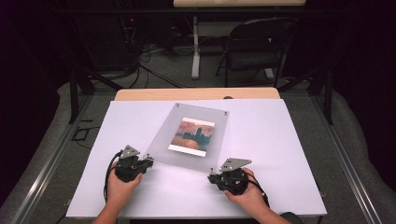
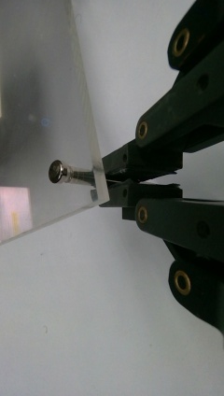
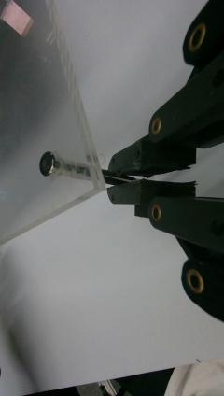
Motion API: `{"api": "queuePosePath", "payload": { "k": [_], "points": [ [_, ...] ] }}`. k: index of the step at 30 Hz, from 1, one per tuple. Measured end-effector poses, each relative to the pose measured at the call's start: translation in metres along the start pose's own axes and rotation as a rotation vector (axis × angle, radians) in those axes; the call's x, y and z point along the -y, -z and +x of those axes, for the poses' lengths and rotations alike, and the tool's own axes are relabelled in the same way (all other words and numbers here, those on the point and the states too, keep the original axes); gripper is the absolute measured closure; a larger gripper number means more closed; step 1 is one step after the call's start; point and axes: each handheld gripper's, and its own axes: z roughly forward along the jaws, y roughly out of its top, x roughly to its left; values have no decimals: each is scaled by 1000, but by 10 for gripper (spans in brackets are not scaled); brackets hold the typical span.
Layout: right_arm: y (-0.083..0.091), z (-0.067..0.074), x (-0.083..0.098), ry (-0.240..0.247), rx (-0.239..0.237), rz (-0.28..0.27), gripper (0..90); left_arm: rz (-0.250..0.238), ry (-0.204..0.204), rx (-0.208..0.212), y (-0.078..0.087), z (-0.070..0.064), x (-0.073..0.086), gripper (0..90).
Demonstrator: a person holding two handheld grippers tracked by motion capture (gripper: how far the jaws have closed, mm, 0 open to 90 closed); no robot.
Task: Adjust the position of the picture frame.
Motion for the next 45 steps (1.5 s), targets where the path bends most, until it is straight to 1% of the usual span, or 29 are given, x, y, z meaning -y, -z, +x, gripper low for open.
{"api": "queuePosePath", "payload": {
  "k": [5,7,16,21,23,25,27,30,31,34,35,38,39,41,42,44,45],
  "points": [
    [4,-2,-1,-20,-10,-8,850,0,-4,6,2,-3,0,850],
    [6,-4,-1,-27,-16,-2,852,5,-11,12,2,-5,1,850],
    [16,-8,0,-47,-9,4,851,-8,-18,41,5,-15,2,849],
    [27,-15,2,-72,17,-2,852,-11,-34,89,5,-25,1,849],
    [35,-21,4,-99,43,-7,852,-12,-45,103,4,-30,0,848],
    [37,-22,4,-104,48,-10,852,-11,-52,114,3,-36,0,848],
    [41,-27,6,-117,66,-15,852,-13,-56,121,1,-40,-1,848],
    [44,-33,6,-126,87,-16,852,-15,-50,125,-1,-46,-4,847],
    [45,-36,5,-132,94,-18,852,-10,-51,126,-2,-47,-5,847],
    [46,-41,3,-135,114,-30,852,-16,-44,129,-4,-49,-9,847],
    [46,-44,2,-140,121,-39,852,-22,-40,123,-4,-50,-12,847],
    [47,-51,-3,-153,129,-47,852,-32,-24,131,-6,-50,-18,847],
    [47,-54,-5,-154,131,-57,852,-34,-22,131,-7,-49,-20,847],
    [47,-58,-9,-167,137,-58,852,-38,-16,130,-8,-48,-25,847],
    [47,-60,-11,-165,141,-62,853,-37,-18,128,-8,-47,-27,846],
    [46,-63,-16,-173,144,-69,853,-43,-9,125,-10,-44,-32,846],
    [45,-65,-18,-175,146,-76,853,-40,-12,123,-10,-43,-35,846]
  ]
}}
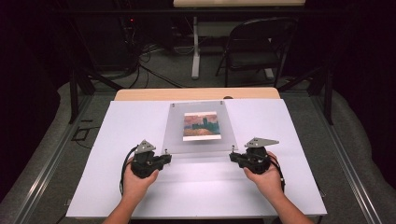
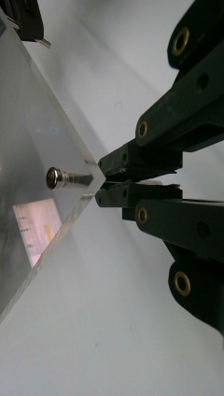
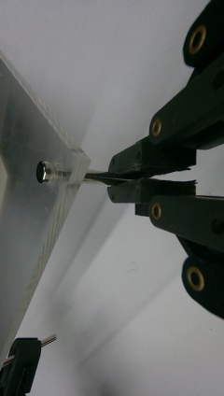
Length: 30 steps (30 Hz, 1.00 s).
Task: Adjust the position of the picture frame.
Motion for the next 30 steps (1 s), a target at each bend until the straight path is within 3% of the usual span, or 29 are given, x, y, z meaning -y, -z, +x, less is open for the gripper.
{"api": "queuePosePath", "payload": {
  "k": [7,16,30],
  "points": [
    [-6,-6,-7,-16,16,-10,853,2,9,-1,-8,8,-8,846],
    [-20,-5,6,17,36,35,852,36,7,-28,-21,12,5,847],
    [-29,-9,12,8,45,63,848,59,8,-38,-32,16,9,844]
  ]
}}
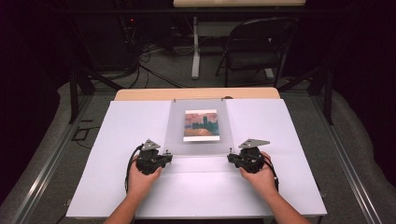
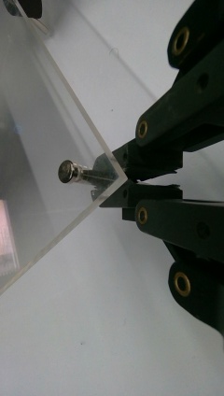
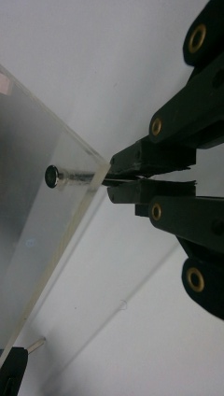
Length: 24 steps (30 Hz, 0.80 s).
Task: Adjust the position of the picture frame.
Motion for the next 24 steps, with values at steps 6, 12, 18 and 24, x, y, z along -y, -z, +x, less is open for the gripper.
{"api": "queuePosePath", "payload": {
  "k": [6,12,18,24],
  "points": [
    [-1,-2,1,-13,1,5,847,2,-1,2,-2,0,1,844],
    [-1,-2,2,-14,-1,9,847,-1,-1,2,-2,0,2,843],
    [-1,-3,3,-14,-9,10,846,-4,1,7,-2,0,2,841],
    [-2,-3,4,-12,-5,4,849,-10,3,5,-2,0,3,836]
  ]
}}
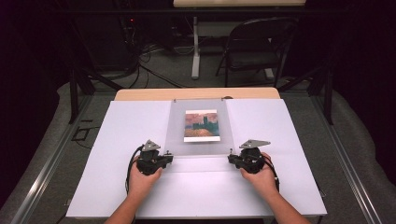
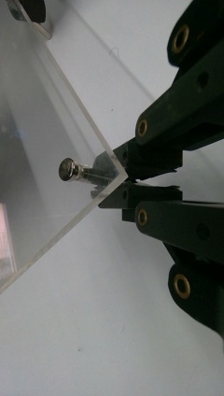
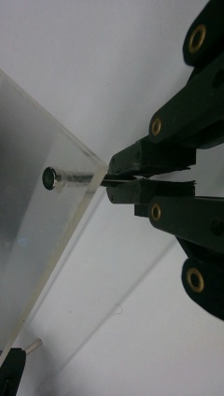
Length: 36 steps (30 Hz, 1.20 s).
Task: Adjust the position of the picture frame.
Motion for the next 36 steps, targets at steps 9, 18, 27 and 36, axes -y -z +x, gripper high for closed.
{"api": "queuePosePath", "payload": {
  "k": [9,18,27,36],
  "points": [
    [2,-1,2,-20,0,2,755,-15,-7,13,2,-4,0,730],
    [8,10,2,40,18,-2,561,-34,-43,-16,8,-14,4,571],
    [24,21,8,141,63,-1,470,-26,-24,-13,23,-16,13,471],
    [37,18,14,165,100,-44,424,-36,-80,-34,31,-15,21,364]
  ]
}}
